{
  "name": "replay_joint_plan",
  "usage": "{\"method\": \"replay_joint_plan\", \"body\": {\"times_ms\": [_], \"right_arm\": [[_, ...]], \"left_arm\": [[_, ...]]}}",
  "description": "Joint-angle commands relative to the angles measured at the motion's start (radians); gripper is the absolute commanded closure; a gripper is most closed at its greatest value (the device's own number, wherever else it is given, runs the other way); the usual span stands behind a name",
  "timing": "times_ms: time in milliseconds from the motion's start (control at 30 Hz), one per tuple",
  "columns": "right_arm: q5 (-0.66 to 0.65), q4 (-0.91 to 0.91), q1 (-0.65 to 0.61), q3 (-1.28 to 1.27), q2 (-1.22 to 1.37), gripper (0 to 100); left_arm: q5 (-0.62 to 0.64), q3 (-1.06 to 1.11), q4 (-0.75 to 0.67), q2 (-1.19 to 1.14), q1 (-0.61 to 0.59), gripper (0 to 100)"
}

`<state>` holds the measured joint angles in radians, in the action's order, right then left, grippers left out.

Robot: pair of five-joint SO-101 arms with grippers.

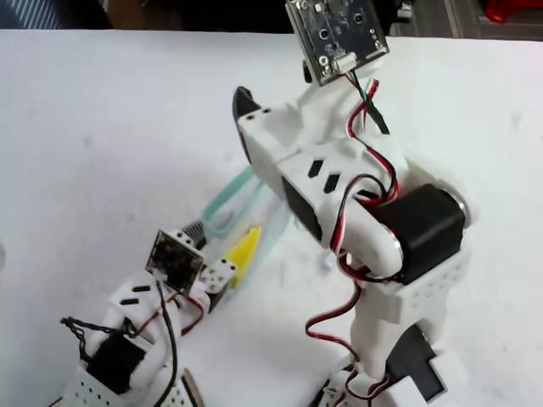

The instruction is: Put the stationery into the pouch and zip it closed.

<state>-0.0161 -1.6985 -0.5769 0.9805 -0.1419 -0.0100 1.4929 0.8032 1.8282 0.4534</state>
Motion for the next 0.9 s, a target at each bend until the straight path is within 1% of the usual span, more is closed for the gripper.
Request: {"method": "replay_joint_plan", "body": {"times_ms": [0,167,300,367,433,500,600,733,867], "right_arm": [[-0.012,-0.013,0.013,0.000,-0.025,74.3],[-0.012,-0.015,0.116,0.000,-0.027,74.3],[-0.012,-0.019,0.297,-0.006,-0.027,74.4],[-0.011,-0.021,0.398,-0.017,-0.027,74.4],[-0.005,-0.021,0.486,-0.068,-0.027,74.4],[-0.005,-0.021,0.542,-0.157,-0.027,74.4],[-0.005,-0.021,0.575,-0.348,-0.027,74.4],[-0.003,-0.021,0.573,-0.631,-0.027,74.5],[-0.012,-0.001,0.553,-0.839,-0.018,74.5]], "left_arm": [[-0.008,-0.009,0.003,0.002,0.013,83],[-0.008,-0.009,0.003,0.002,0.013,83],[0.003,-0.009,0.003,0.002,0.013,83],[0.051,-0.009,0.003,0.002,0.013,83],[0.072,-0.009,0.003,0.002,0.013,83],[0.072,-0.009,0.003,0.002,0.013,83],[0.071,-0.009,0.003,0.002,0.013,83],[0.069,-0.009,0.003,0.002,0.005,83],[0.069,-0.008,-0.025,0.002,-0.064,83]]}}
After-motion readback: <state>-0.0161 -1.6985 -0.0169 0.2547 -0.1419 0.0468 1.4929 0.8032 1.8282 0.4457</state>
